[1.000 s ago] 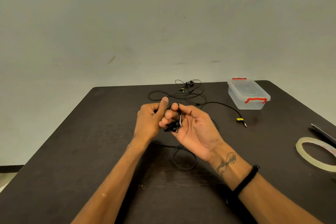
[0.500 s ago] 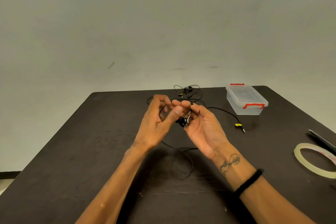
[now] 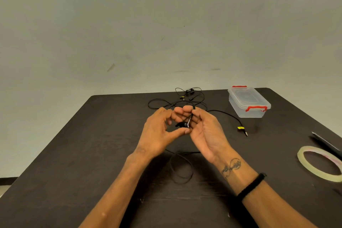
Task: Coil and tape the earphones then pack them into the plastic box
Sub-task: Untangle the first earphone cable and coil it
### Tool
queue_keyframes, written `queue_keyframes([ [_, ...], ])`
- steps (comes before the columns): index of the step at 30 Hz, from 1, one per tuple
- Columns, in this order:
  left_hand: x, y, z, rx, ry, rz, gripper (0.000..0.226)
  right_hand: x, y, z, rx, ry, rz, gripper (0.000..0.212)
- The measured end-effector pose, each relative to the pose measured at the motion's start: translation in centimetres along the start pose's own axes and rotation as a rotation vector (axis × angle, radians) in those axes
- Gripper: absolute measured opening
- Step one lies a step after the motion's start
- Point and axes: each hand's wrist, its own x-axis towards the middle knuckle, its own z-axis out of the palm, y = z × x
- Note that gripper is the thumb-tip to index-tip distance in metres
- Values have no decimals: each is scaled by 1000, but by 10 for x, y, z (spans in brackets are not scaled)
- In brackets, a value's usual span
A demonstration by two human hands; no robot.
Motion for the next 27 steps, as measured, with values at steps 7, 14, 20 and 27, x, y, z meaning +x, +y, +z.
queue_keyframes([
  [7, -2, 1, 4, 59, 85, 8, 30, 3, 0, -3, 38, 28, -14, 25],
  [14, -2, 0, 4, 16, 76, -43, 24, 4, 3, -4, 16, 35, -18, 24],
  [20, -4, -3, 6, 73, 66, -4, 37, 4, 2, -6, -50, 41, -46, 25],
  [27, -5, 1, 9, -67, 23, -4, 16, 1, 0, -6, -65, 5, -32, 27],
])
